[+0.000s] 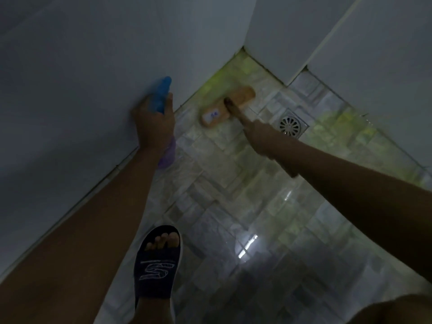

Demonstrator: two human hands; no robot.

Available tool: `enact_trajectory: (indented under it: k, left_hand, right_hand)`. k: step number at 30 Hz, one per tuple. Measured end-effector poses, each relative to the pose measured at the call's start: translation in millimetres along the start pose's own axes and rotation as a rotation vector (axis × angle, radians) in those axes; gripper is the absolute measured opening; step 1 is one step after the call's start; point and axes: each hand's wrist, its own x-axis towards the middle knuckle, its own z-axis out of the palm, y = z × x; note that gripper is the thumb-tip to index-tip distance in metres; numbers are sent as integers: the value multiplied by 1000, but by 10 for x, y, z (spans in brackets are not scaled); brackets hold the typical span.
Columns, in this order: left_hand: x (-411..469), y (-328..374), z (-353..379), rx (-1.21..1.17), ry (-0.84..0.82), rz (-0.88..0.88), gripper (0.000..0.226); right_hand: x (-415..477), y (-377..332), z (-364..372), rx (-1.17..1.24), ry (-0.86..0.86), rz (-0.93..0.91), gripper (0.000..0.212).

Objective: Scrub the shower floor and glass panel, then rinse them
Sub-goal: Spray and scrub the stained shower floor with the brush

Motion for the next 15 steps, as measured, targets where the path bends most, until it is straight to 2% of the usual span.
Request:
enact_trajectory:
  k: [4, 6, 8, 11, 15]
  left_hand:
    - [-9, -18, -4, 39, -31, 58, 38]
    - [-13, -22, -7, 53, -24, 72, 38]
    - [8, -65, 5, 33, -31, 48, 43]
    - [48, -120, 22, -11, -49, -10, 50]
    - [33, -164, -4, -48, -73, -28, 50]
  right_hand:
    - [24, 395, -102, -68, -25, 35, 40]
    - [233, 198, -341, -29, 24, 39, 37]
    - [506, -34, -490, 86, 70, 12, 44]
    - [681, -170, -555, 61, -22, 15, 31]
    - [227, 237, -452, -45, -103, -38, 46]
